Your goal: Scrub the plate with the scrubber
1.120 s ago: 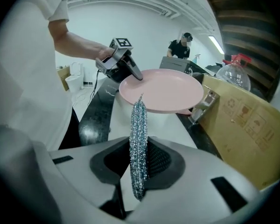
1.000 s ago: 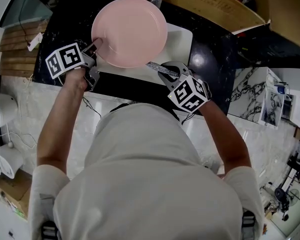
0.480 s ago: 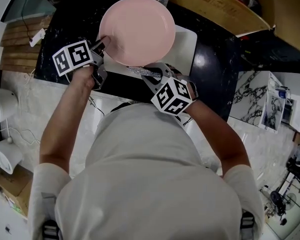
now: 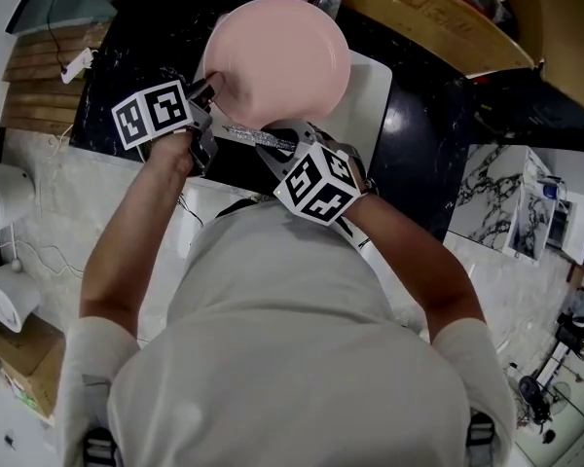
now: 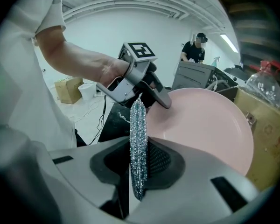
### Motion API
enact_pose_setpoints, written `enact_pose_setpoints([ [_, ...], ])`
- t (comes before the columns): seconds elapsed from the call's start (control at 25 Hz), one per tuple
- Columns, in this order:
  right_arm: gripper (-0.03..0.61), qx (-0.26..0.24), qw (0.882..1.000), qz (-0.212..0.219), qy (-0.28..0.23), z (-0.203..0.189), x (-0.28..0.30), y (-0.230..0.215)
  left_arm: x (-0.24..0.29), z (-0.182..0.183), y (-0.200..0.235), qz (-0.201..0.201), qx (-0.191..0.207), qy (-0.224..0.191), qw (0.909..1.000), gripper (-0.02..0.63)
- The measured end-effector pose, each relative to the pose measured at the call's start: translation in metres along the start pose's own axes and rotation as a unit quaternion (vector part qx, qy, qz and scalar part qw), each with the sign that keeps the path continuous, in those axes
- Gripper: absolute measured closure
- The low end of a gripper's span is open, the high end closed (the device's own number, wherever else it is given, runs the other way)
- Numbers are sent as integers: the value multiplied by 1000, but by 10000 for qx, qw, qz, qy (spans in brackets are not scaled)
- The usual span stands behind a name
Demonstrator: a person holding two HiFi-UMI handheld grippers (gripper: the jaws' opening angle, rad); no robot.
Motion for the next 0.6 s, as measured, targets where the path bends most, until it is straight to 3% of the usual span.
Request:
enact_pose_setpoints([
  [0.6, 502, 407, 9980, 223, -436, 35, -1, -3, 2, -5, 8, -41, 59, 255, 9996, 597],
])
Point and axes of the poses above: the fingertips, and each gripper's own axes: x forward along the fingers, y to its left, z out of its top, the point moved 6 cm from there along -x, backward along the fingers, and after that the axes turned 4 degrees about -y, right-handed, at the moved point
